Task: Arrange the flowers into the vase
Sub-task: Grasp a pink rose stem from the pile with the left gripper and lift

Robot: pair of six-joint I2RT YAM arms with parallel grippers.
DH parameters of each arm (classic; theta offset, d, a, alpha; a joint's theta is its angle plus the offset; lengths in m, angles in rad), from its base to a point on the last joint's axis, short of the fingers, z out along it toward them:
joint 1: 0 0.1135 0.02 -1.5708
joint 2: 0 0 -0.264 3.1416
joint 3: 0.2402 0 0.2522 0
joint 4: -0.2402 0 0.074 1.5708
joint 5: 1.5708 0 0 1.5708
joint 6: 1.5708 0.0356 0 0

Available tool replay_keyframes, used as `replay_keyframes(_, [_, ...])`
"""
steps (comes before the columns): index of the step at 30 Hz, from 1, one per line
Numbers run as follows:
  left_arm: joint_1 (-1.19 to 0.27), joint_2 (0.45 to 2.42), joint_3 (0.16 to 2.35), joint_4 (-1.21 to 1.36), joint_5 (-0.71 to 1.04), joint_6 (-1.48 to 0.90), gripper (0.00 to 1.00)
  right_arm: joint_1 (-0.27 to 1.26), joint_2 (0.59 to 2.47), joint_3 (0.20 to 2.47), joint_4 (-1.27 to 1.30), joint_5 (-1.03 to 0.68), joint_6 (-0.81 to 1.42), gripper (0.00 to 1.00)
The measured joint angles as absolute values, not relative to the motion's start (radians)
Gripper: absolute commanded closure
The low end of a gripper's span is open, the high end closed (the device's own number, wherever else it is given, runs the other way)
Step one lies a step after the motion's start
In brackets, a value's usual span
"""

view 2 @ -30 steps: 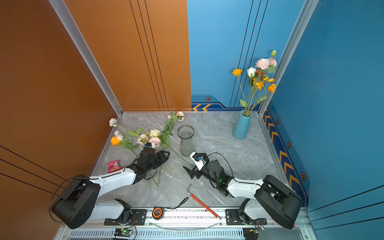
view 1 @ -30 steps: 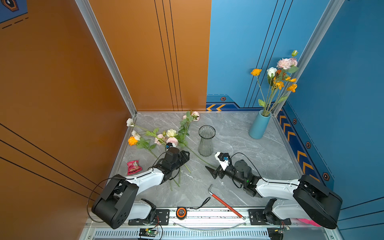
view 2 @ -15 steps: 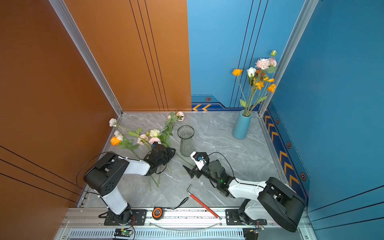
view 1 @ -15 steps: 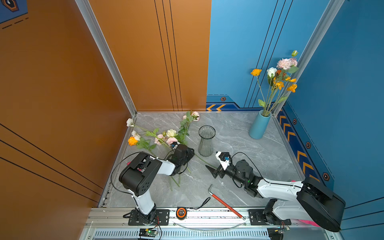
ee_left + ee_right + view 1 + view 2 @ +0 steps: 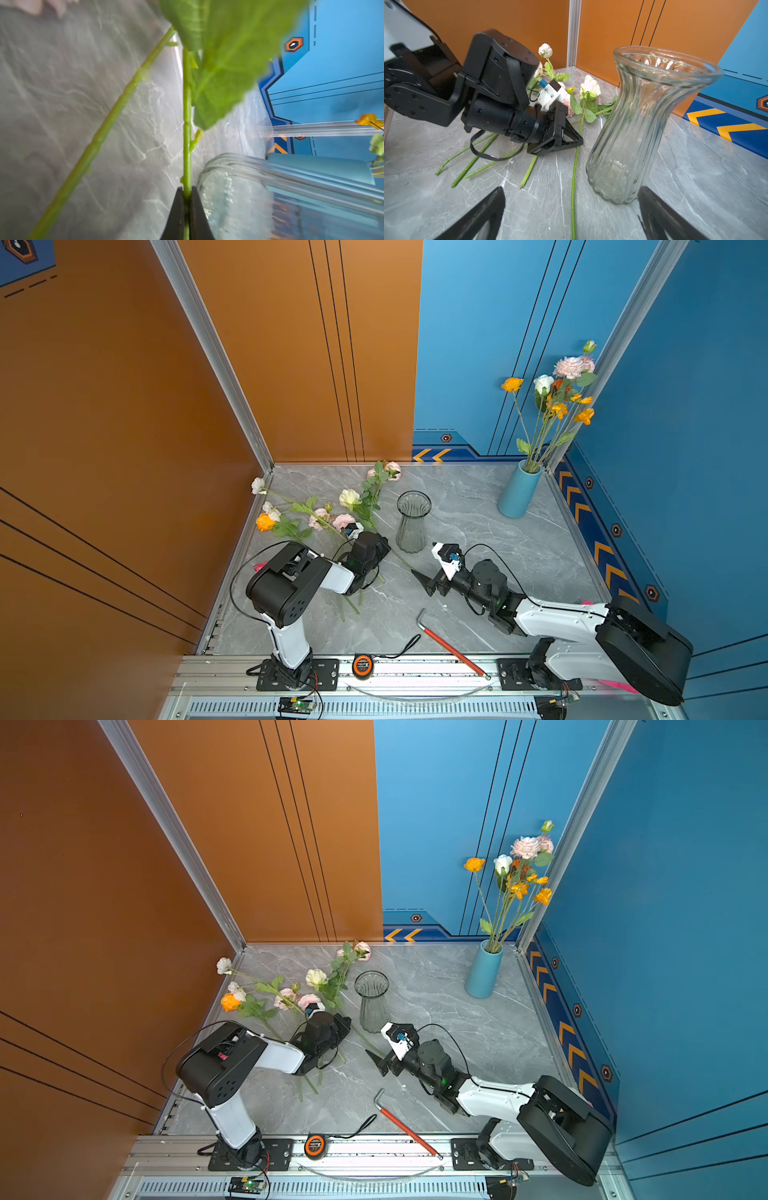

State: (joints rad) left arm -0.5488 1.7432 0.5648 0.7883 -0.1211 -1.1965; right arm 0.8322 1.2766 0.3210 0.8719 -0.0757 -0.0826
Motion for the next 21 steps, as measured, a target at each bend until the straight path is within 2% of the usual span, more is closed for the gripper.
replay_keyframes(6, [-0.549,1.533,0.538,0.672,-0.124,-1.085,1.00,0.832,1.271,0.321,0.872,-0.075,-0.083,0.00])
replay_keyframes(10, [-0.553,1.317,0.562,0.442,-0.151,-0.949,1.00,0.831,1.261,0.321,0.873,-0.075,-0.082,0.00])
replay_keyframes(15, [-0.553,1.092,0.720,0.115,-0.214,-0.731,1.00,0.823,1.249,0.316,0.875,-0.075,-0.082,0.00])
replay_keyframes(21, [-0.553,0.989,0.978,-0.090,-0.229,-0.479,1.00,0.796,1.243,0.313,0.877,-0.075,-0.071,0.00])
